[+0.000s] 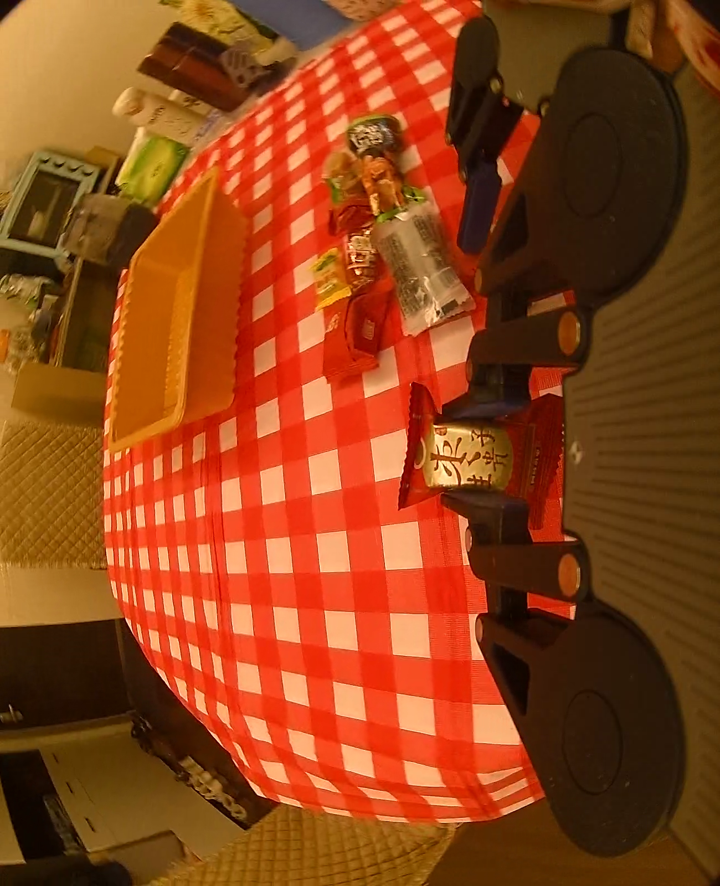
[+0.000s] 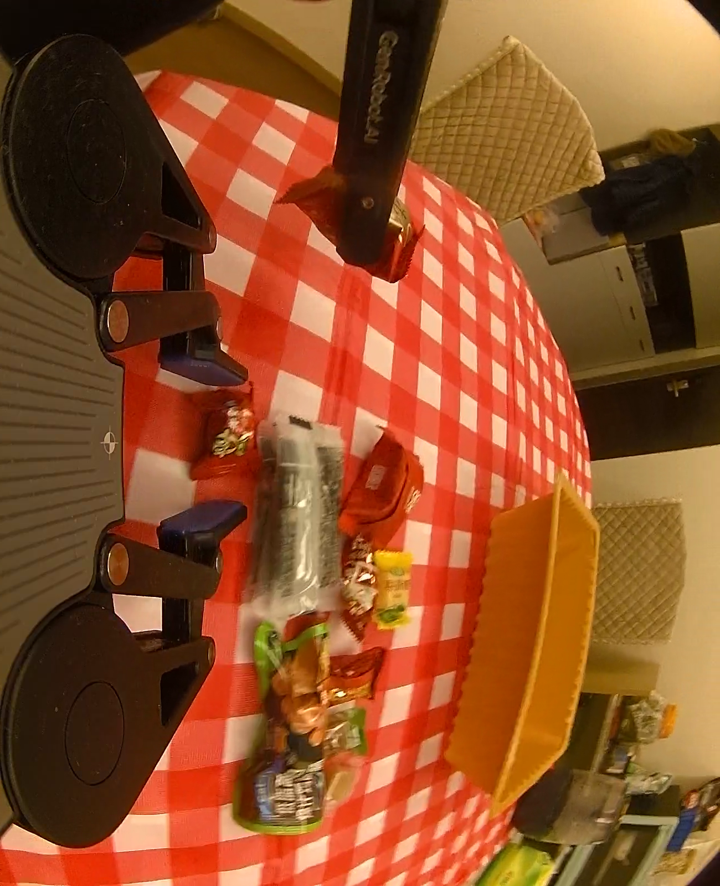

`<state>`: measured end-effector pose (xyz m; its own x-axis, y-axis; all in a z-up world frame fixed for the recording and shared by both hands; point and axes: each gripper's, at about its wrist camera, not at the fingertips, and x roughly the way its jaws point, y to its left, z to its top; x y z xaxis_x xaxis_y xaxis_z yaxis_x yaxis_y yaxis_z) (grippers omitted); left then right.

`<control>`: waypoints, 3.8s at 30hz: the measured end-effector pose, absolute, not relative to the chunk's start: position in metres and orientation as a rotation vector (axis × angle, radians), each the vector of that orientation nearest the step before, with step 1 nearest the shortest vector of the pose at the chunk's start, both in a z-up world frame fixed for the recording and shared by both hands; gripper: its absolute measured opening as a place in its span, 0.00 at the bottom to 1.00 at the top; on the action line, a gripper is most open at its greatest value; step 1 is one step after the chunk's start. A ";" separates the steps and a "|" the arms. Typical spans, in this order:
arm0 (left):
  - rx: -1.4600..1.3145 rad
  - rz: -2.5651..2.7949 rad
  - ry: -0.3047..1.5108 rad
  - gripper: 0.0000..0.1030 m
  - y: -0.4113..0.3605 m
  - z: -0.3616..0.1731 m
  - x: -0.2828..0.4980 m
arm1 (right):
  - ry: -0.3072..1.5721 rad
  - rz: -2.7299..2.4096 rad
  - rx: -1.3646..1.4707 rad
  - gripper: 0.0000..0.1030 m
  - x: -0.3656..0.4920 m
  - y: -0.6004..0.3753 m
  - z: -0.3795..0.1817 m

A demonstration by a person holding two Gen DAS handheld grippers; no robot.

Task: Organize snacks
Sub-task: 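Carry both red candies over the orange tray with both grippers, then open both grippers to drop the red candies into the orange tray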

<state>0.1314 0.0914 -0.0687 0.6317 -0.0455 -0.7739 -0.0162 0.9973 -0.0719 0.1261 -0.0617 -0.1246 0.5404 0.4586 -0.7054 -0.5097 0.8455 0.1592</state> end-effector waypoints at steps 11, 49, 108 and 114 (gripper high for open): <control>-0.105 -0.021 0.896 0.23 0.077 -0.058 0.119 | 0.808 0.531 -0.094 0.24 0.116 -0.074 -0.108; -0.136 -0.095 0.850 0.23 0.024 0.004 0.203 | 0.717 0.302 0.117 0.24 0.197 -0.170 0.004; -0.132 -0.064 0.811 0.49 0.023 -0.021 0.376 | 0.752 0.318 0.278 0.64 0.394 -0.168 -0.030; -0.133 -0.058 0.807 0.52 0.027 -0.015 0.355 | 0.731 0.292 0.290 0.67 0.379 -0.176 -0.020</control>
<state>0.3549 0.0273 -0.0155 0.6906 -0.1028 -0.7159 0.0009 0.9900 -0.1412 0.3793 -0.1765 -0.0196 0.7081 0.3585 -0.6083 -0.1587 0.9203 0.3576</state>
